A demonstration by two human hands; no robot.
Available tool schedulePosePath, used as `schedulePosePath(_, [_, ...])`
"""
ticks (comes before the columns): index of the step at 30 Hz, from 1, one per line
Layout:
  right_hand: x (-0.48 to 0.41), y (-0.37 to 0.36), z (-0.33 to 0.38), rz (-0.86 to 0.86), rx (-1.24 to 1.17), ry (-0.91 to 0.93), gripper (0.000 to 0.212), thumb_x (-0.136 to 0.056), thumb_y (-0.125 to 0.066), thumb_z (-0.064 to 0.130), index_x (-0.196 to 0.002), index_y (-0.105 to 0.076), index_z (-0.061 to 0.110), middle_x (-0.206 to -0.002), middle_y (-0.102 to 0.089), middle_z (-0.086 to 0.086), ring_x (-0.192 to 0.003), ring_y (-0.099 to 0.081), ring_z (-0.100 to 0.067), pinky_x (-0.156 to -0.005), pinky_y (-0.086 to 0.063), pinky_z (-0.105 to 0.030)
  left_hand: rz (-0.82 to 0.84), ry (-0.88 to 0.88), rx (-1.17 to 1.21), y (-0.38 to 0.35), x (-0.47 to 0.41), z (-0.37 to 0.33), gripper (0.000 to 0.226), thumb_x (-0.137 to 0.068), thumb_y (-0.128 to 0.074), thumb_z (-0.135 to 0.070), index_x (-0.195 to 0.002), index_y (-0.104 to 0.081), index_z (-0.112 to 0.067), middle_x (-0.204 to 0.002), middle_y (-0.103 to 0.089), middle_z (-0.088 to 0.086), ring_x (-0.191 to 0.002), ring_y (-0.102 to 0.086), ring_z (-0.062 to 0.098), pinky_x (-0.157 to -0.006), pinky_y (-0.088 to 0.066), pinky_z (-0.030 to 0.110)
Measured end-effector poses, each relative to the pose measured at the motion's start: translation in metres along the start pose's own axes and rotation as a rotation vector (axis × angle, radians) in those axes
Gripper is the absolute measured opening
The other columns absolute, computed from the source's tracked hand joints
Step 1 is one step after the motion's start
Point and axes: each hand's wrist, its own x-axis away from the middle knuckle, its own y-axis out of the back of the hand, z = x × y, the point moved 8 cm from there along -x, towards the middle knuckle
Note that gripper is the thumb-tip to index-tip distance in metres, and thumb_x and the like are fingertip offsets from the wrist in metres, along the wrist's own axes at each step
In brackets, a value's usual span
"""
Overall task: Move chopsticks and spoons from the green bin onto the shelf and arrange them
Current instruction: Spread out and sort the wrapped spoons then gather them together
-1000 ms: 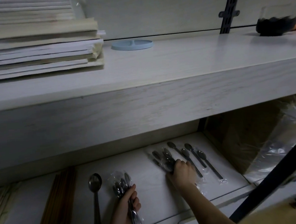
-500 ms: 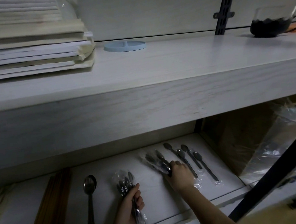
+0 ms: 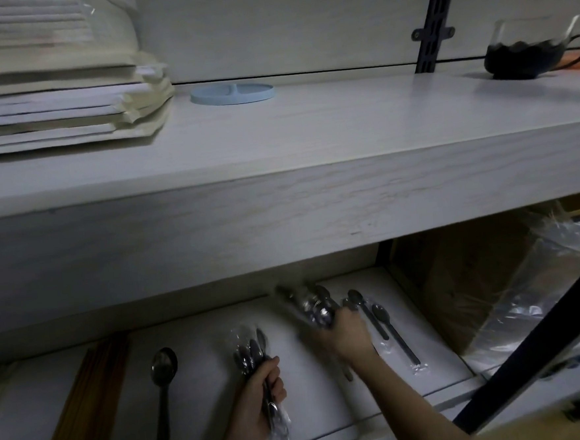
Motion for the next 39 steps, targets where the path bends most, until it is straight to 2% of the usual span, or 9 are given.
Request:
schedulePosePath(3, [-0.015,0.047,-0.015,-0.148,-0.154,-0.084,0.035,-0.08,-0.066,0.03,-0.107,-0.065,0.008,-0.101,-0.07,-0.016,-0.099,-0.064,-0.031,-0.079,-0.049,-0.032,0.002,-0.015,-0.005,-0.003,-0.004,0.002,0.034,-0.088,-0.047,0.003,-0.06,-0.035,-0.013,-0.039,-0.031,-0.004,-0.027,-0.029,0.008,-0.031,-0.024,0.017])
schedulePosePath(6, [-0.032,0.063,-0.051,-0.165,-0.126,-0.241,0.044,-0.079,-0.067,0.034,-0.114,-0.062,0.008,-0.111,-0.066,-0.016,-0.106,-0.061,-0.032,-0.074,-0.042,-0.027,0.008,-0.018,-0.005,-0.008,-0.007,0.004,0.034,-0.089,-0.047,0.003,-0.061,-0.037,-0.013,-0.04,-0.032,-0.005,-0.028,-0.029,0.008,-0.031,-0.025,0.018])
schedulePosePath(9, [-0.038,0.045,-0.083,-0.092,0.038,-0.342,0.06,-0.077,-0.065,0.05,-0.121,-0.057,0.01,-0.125,-0.055,-0.013,-0.115,-0.051,-0.031,-0.089,-0.044,-0.031,-0.001,-0.015,-0.01,-0.009,-0.007,0.005,0.034,-0.089,-0.048,0.001,-0.061,-0.037,-0.014,-0.041,-0.032,-0.005,-0.028,-0.029,0.007,-0.031,-0.024,0.018])
schedulePosePath(13, [-0.038,0.02,-0.078,-0.127,0.256,-0.222,0.085,-0.071,-0.063,0.064,-0.133,-0.042,0.011,-0.138,-0.039,-0.009,-0.127,-0.035,-0.031,-0.104,-0.035,-0.037,-0.018,-0.014,-0.014,-0.009,-0.005,0.001,0.035,-0.088,-0.049,0.001,-0.06,-0.036,-0.015,-0.042,-0.032,-0.005,-0.029,-0.028,0.006,-0.034,-0.021,0.019])
schedulePosePath(19, [-0.046,0.003,-0.044,-0.04,0.157,-0.076,0.053,-0.078,-0.068,0.032,-0.12,-0.044,0.01,-0.123,-0.056,-0.013,-0.113,-0.054,-0.033,-0.088,-0.045,-0.032,-0.059,-0.022,-0.021,-0.001,-0.003,-0.004,0.031,-0.089,-0.048,0.001,-0.063,-0.038,-0.014,-0.042,-0.034,-0.004,-0.029,-0.03,0.007,-0.033,-0.024,0.019])
schedulePosePath(24, [-0.044,-0.01,-0.03,0.048,0.206,-0.124,0.058,-0.071,-0.072,0.037,-0.119,-0.05,0.013,-0.121,-0.059,-0.011,-0.112,-0.057,-0.03,-0.086,-0.047,-0.031,-0.121,-0.019,-0.012,0.008,-0.002,-0.008,0.033,-0.089,-0.049,0.002,-0.061,-0.04,-0.013,-0.041,-0.036,-0.004,-0.029,-0.032,0.007,-0.032,-0.026,0.017])
schedulePosePath(27, [-0.04,-0.012,-0.025,0.031,0.222,-0.117,0.056,-0.067,-0.073,0.042,-0.114,-0.059,0.016,-0.117,-0.063,-0.009,-0.109,-0.059,-0.029,-0.085,-0.049,-0.029,-0.204,-0.027,-0.033,0.016,0.0,-0.011,0.024,-0.089,-0.052,0.002,-0.066,-0.052,-0.007,-0.049,-0.049,0.002,-0.042,-0.047,0.012,-0.035,-0.041,0.018])
schedulePosePath(31, [-0.037,-0.003,-0.034,0.024,0.041,-0.149,0.052,-0.068,-0.075,0.04,-0.111,-0.061,0.014,-0.113,-0.066,-0.01,-0.108,-0.06,-0.03,-0.083,-0.046,-0.028,-0.234,-0.049,0.011,0.019,0.002,-0.016,0.011,-0.087,-0.053,0.006,-0.077,-0.057,0.004,-0.075,-0.059,0.017,-0.07,-0.056,0.025,-0.051,-0.058,0.023])
schedulePosePath(39, [-0.043,0.011,-0.035,-0.014,-0.238,-0.172,0.043,-0.072,-0.073,0.023,-0.112,-0.063,0.009,-0.098,-0.065,-0.011,-0.099,-0.062,-0.032,-0.086,-0.049,-0.035,-0.226,-0.043,0.004,0.023,0.006,-0.017,0.011,-0.086,-0.053,0.008,-0.077,-0.058,0.005,-0.075,-0.062,0.018,-0.069,-0.059,0.026,-0.051,-0.058,0.023])
